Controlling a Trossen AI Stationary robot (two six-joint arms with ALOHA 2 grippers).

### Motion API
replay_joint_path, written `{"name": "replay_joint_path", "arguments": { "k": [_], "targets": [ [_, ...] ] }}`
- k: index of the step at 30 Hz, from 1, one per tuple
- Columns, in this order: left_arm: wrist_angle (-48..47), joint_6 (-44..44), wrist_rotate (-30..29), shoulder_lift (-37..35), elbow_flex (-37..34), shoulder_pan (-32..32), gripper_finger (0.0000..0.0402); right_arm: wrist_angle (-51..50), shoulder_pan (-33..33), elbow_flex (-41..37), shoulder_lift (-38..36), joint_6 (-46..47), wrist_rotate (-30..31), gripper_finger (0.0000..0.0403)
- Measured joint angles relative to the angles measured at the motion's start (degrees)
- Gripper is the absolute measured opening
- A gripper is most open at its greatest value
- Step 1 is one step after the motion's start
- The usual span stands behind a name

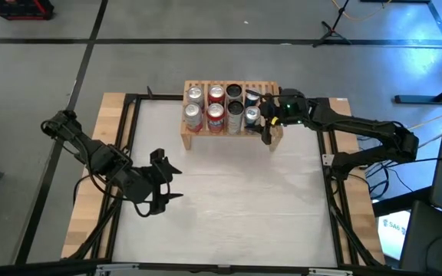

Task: Place canned beverage on shelf
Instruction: Put the blue soda can on the shelf aligned with the other blue soda can

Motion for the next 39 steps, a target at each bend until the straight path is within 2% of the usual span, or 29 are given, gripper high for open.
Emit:
{"name": "replay_joint_path", "arguments": {
  "k": [11, 39],
  "targets": [
    [0.0, 0.0, 0.0, 0.0, 0.0, 0.0, 0.0322, 1.0, 0.0, -0.1, -0.7, 0.1, 3.3, 0.0267],
    [0.0, 0.0, -1.1, 0.0, 0.0, 0.0, 0.0322, 6.1, 0.0, 0.5, -6.3, 3.2, 4.4, 0.0269]
  ]
}}
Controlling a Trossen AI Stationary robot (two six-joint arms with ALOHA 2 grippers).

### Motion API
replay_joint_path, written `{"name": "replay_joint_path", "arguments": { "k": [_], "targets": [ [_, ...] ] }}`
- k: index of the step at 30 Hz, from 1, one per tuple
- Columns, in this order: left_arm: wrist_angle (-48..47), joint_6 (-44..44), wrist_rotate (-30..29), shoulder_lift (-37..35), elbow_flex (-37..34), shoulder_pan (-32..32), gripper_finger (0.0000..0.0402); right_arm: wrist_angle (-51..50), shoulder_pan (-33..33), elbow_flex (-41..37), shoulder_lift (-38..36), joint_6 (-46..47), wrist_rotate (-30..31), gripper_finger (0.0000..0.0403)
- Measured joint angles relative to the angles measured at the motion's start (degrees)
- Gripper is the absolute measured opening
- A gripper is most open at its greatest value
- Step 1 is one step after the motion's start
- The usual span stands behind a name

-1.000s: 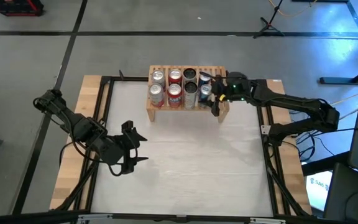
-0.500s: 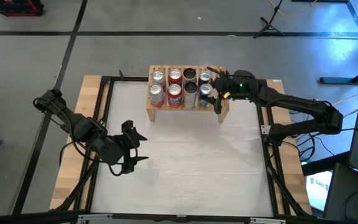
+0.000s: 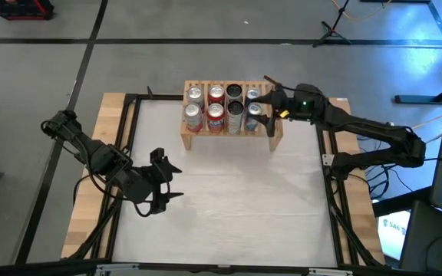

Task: Place canned beverage on shelf
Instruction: Put the blue soda can on the shelf aligned with the other blue soda can, then return to Home Position

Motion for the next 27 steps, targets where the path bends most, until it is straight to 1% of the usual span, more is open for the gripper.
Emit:
{"name": "replay_joint_path", "arguments": {
  "k": [10, 13, 17, 20, 22, 24, 27],
  "targets": [
    [0.0, 0.0, 0.0, 0.0, 0.0, 0.0, 0.0322, -1.6, 0.0, 8.2, 0.0, -0.2, 0.1, 0.0269],
    [0.1, 0.0, 0.0, 0.0, 0.0, 0.0, 0.0322, -5.4, 0.0, 12.5, 0.0, 0.2, 0.2, 0.0269],
    [0.5, 0.0, -0.6, 0.0, 0.0, 0.4, 0.0322, -13.2, 0.0, 18.8, 0.0, 2.5, -0.1, 0.0269],
    [1.2, 1.1, -3.0, 0.0, 0.0, 0.9, 0.0322, -19.1, 0.5, 22.8, -0.2, 5.5, -2.7, 0.0269],
    [3.4, 3.9, -1.7, 0.0, 0.0, 2.2, 0.0322, -21.5, 2.4, 24.1, -0.9, 7.4, -3.6, 0.0265],
    [6.1, 7.6, -0.1, 0.0, 0.0, 4.1, 0.0322, -22.7, 5.6, 24.1, -1.9, 9.0, -3.2, 0.0253],
    [7.9, 13.1, 0.1, -0.4, -0.8, 6.9, 0.0322, -24.2, 11.7, 23.0, -3.4, 10.4, 0.4, 0.0217]
  ]
}}
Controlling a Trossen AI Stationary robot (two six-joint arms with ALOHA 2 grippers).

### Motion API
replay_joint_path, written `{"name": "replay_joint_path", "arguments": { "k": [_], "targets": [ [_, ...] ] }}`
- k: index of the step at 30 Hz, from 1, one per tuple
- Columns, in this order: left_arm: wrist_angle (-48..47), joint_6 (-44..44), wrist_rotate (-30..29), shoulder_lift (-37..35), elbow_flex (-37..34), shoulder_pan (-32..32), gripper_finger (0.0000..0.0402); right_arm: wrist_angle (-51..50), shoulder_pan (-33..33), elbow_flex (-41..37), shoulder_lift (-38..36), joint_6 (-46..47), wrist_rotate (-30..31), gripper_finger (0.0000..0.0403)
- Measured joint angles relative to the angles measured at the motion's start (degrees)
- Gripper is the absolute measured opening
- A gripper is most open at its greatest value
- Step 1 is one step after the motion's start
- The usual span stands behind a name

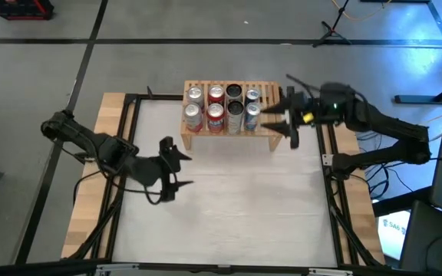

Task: Place canned beverage on shelf
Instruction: Return to Home Position

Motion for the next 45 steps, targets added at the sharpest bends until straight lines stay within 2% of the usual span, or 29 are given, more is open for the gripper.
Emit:
{"name": "replay_joint_path", "arguments": {
  "k": [4, 8, 11, 15, 20, 24, 30, 32, 34, 37, 42, 45],
  "targets": [
    [2.4, 4.6, 1.9, -5.6, -5.1, 3.3, 0.0322, 0.3, 7.8, -3.5, -2.3, 1.7, 5.3, 0.0152],
    [12.4, 7.3, 11.1, -14.7, -15.6, 8.3, 0.0322, 3.3, 13.2, -9.1, -5.2, 5.7, 5.7, 0.0085],
    [19.0, 8.3, 15.0, -20.9, -23.5, 12.5, 0.0322, 10.0, 16.2, -15.2, -8.0, 8.4, 5.9, 0.0045],
    [26.4, 10.1, 19.1, -27.9, -31.7, 16.7, 0.0322, 14.8, 17.2, -23.3, -13.7, 11.0, 9.5, 0.0008],
    [39.7, 12.2, 22.8, -35.8, -39.1, 18.6, 0.0322, 15.0, 17.2, -32.3, -22.9, 13.1, 14.9, 0.0008],
    [39.7, 12.4, 22.4, -40.4, -41.6, 18.7, 0.0322, 14.9, 17.2, -37.1, -30.0, 18.6, 18.6, 0.0014],
    [39.6, 12.8, 18.7, -42.9, -42.7, 18.6, 0.0322, 11.0, 17.2, -38.8, -35.1, 19.2, 20.4, 0.0014],
    [39.8, 14.0, 18.5, -42.9, -43.5, 18.6, 0.0322, 10.1, 17.2, -38.8, -35.8, 15.8, 18.0, 0.0014],
    [40.4, 15.3, 18.8, -42.9, -45.4, 18.6, 0.0322, 10.2, 17.2, -38.9, -36.3, 11.2, 13.1, 0.0014],
    [44.4, 16.6, 23.0, -43.1, -49.9, 18.6, 0.0322, 13.7, 17.2, -41.3, -37.4, 6.6, 8.9, 0.0014],
    [53.6, 16.6, 26.2, -46.5, -57.8, 18.6, 0.0322, 25.6, 17.2, -51.0, -40.2, 5.9, 3.2, 0.0014],
    [54.5, 15.2, 25.9, -49.3, -61.0, 18.6, 0.0322, 29.1, 17.2, -55.8, -42.2, 7.1, 3.8, 0.0014]
  ]
}}
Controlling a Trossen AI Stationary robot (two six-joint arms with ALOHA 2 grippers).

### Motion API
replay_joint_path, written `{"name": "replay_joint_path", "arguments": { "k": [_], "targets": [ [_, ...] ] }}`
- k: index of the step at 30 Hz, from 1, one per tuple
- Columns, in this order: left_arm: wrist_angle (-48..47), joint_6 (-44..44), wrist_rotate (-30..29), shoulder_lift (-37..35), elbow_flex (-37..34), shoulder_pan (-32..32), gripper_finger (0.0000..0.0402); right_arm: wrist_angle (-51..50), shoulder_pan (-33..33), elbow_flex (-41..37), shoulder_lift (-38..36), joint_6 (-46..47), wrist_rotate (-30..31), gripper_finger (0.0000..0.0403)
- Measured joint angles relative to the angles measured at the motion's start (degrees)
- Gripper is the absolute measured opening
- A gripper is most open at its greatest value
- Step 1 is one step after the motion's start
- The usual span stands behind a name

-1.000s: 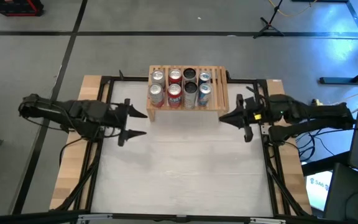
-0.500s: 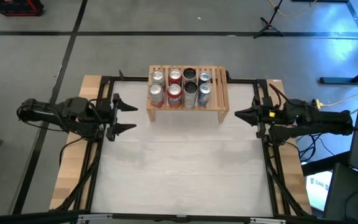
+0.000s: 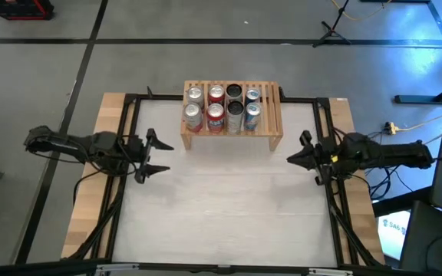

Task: Place canned beverage on shelf
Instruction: Return to Home Position

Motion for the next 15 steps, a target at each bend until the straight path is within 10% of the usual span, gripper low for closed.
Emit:
{"name": "replay_joint_path", "arguments": {
  "k": [15],
  "targets": [
    [10.2, -2.6, -3.9, -10.0, -15.6, 0.4, 0.0322, 14.0, 0.0, -15.8, -7.7, 1.5, 0.9, 0.0014]
  ]
}}
